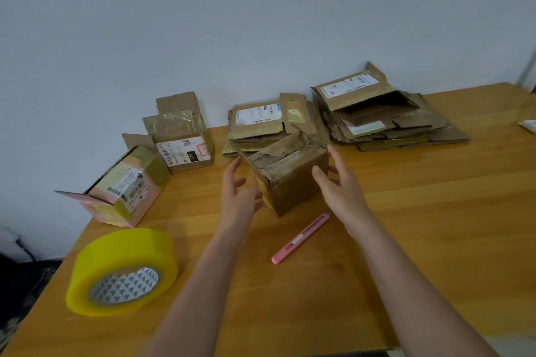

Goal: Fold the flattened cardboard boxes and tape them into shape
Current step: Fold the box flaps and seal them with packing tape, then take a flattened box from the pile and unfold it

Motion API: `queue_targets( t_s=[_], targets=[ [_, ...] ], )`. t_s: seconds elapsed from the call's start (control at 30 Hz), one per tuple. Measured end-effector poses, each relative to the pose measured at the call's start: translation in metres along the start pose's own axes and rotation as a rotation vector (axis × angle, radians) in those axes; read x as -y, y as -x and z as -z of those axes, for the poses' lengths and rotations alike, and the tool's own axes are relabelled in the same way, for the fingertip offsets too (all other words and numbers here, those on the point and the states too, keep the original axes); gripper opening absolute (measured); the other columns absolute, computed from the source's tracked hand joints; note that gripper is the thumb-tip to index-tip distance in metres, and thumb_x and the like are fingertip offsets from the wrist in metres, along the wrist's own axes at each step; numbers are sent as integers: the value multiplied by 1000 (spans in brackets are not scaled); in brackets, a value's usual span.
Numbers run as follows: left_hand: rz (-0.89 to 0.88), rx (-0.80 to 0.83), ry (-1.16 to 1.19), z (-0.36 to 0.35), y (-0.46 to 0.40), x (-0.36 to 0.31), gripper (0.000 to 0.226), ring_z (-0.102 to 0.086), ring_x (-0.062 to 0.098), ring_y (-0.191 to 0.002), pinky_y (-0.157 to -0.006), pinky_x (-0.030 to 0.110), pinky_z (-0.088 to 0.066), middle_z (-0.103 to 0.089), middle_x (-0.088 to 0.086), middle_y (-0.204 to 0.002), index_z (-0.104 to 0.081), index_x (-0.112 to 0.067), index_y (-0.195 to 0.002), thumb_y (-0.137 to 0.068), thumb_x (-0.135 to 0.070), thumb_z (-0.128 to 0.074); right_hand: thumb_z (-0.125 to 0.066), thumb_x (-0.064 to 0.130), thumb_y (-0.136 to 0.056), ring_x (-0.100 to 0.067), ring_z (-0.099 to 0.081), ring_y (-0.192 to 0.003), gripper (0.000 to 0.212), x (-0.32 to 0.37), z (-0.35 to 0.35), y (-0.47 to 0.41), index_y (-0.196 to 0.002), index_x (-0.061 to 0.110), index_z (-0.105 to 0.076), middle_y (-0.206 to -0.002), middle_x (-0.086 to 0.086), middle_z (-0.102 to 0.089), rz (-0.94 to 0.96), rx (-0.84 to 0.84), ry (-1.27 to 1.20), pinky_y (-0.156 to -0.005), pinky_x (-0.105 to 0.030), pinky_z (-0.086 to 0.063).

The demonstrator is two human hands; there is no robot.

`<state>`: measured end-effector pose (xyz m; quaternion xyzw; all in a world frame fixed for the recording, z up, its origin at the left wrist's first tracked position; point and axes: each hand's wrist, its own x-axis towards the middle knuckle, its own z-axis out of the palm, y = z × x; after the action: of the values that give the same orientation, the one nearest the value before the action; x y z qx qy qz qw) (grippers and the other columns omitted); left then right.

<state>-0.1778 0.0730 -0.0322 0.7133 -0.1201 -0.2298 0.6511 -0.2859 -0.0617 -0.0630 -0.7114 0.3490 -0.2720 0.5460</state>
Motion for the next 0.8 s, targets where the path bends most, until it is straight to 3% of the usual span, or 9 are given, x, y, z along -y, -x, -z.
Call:
queue_targets(
  t_s=[0.1, 0.2, 0.33, 0.43, 0.5, 0.57, 0.63, 0.7, 0.8],
  targets=[
    [-18, 26, -104, 11, 3, -4, 61, -62, 22, -103, -81, 36, -57, -48, 0, -123, -42, -40, -138, -94, 0, -53, -52, 44, -97, -24, -39, -134, 51, 5, -14, -7, -144, 48, -31, -146, -1, -37, 26, 23, 22, -102, -44, -42],
    [-85, -102, -232, 27, 10, -5, 46, -62, 21, -100, -78, 35, -59, -53, 1, -116, -46, -31, -132, -95, -6, -55, -52, 42, -98, -23, -42, -130, 54, 14, -36, -13, -147, 43, -30, -144, -2, -39, 40, 83, 47, -98, -39, -45],
    [-139, -257, -351, 48, 16, -2, 21, -63, 22, -94, -78, 42, -59, -56, 0, -104, -50, -25, -107, -92, -14, -60, -51, 34, -100, -16, -46, -115, 60, 30, -77, -14, -153, 32, -22, -138, -2, -42, 80, 257, 36, -72, -20, -45],
    [-157, -330, -393, 60, 20, -3, 17, -65, 25, -85, -73, 44, -59, -57, 3, -94, -46, -24, -89, -91, -16, -62, -50, 34, -101, -19, -48, -118, 57, 42, -106, -17, -152, 37, -24, -141, -5, -40, 37, 380, -42, -90, -36, -53],
    [-181, -384, -423, 65, 22, -3, 17, -61, 21, -82, -66, 34, -55, -58, 3, -90, -47, -22, -87, -90, -14, -62, -48, 34, -101, -23, -47, -126, 55, 48, -120, -20, -151, 42, -25, -147, -5, -39, -4, 459, -90, -100, -45, -49],
    [-184, -399, -410, 67, 22, -2, 13, -57, 19, -86, -64, 25, -47, -56, 0, -93, -49, -19, -93, -90, -13, -61, -45, 35, -103, -23, -46, -132, 54, 52, -132, -22, -151, 45, -23, -153, -2, -38, -46, 548, -173, -104, -46, -46],
    [-154, -354, -372, 66, 20, -1, 25, -54, 16, -100, -73, 21, -44, -55, -5, -110, -51, -15, -115, -92, -11, -57, -40, 36, -105, -20, -45, -135, 51, 54, -139, -21, -151, 46, -20, -153, 3, -40, -67, 620, -226, -108, -50, -41],
    [-112, -295, -326, 65, 15, 2, 47, -46, 17, -124, -93, 25, -42, -49, -1, -132, -42, -14, -138, -93, -6, -53, -36, 39, -105, -18, -44, -136, 50, 53, -142, -22, -152, 44, -20, -152, 6, -41, -33, 606, -197, -110, -51, -38],
    [-55, -241, -295, 63, 3, 4, 63, -32, 20, -142, -107, 33, -35, -36, 2, -152, -31, -16, -150, -92, 3, -47, -37, 45, -103, -16, -41, -138, 50, 48, -133, -27, -151, 45, -22, -155, 6, -37, 34, 504, -119, -111, -49, -38]
  ],
)
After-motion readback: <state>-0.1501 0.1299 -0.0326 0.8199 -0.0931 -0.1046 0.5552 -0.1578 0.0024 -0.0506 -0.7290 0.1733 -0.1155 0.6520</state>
